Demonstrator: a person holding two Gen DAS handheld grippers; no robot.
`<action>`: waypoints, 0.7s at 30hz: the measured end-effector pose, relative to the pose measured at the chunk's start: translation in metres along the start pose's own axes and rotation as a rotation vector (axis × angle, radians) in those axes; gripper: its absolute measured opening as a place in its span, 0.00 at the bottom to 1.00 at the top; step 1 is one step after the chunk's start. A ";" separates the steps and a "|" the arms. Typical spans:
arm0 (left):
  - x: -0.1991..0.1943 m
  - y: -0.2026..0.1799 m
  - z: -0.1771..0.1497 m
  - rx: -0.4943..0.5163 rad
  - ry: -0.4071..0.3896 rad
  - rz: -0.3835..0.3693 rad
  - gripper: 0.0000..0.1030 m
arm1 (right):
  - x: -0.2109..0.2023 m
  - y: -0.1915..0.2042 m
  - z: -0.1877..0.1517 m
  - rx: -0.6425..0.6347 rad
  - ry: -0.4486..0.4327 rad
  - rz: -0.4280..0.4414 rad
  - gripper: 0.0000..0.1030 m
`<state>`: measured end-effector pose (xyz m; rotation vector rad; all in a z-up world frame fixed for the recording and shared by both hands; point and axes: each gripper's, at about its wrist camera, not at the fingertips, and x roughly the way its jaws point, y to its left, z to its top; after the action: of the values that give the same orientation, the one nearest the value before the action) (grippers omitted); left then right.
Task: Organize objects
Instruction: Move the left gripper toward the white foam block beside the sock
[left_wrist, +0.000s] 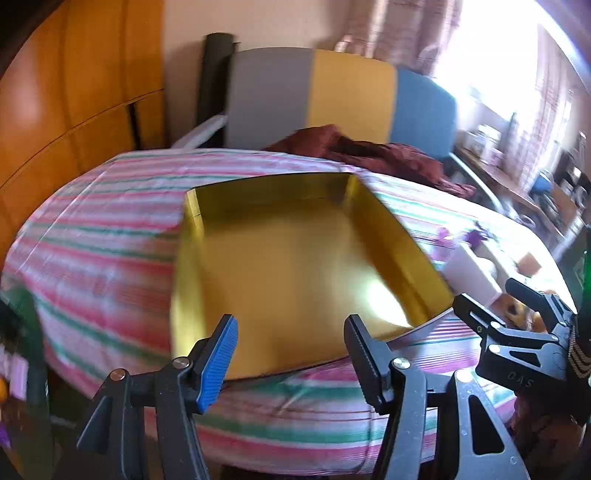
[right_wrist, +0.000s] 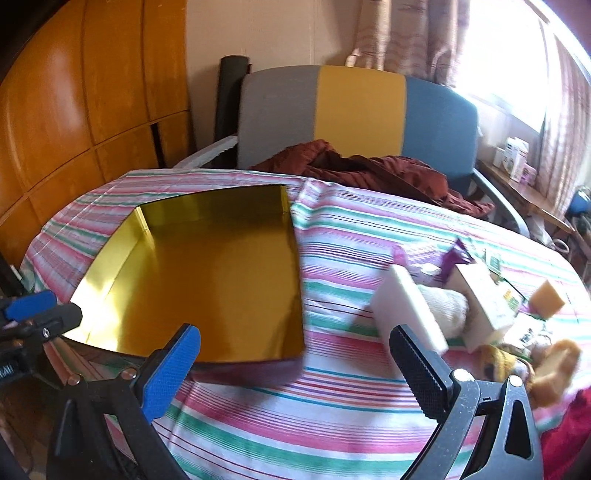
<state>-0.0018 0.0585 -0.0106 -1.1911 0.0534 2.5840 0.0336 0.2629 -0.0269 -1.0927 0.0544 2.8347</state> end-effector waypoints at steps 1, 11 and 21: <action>0.001 -0.009 0.004 0.021 0.000 -0.022 0.59 | -0.003 -0.010 -0.002 0.013 -0.001 -0.016 1.00; 0.014 -0.118 0.047 0.238 0.019 -0.308 0.59 | -0.028 -0.116 -0.015 0.151 0.012 -0.235 1.00; 0.079 -0.197 0.059 0.252 0.199 -0.384 0.53 | -0.045 -0.189 -0.010 0.230 0.015 -0.376 1.00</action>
<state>-0.0384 0.2753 -0.0137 -1.2222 0.1688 2.0566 0.0943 0.4461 -0.0037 -0.9588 0.1537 2.4178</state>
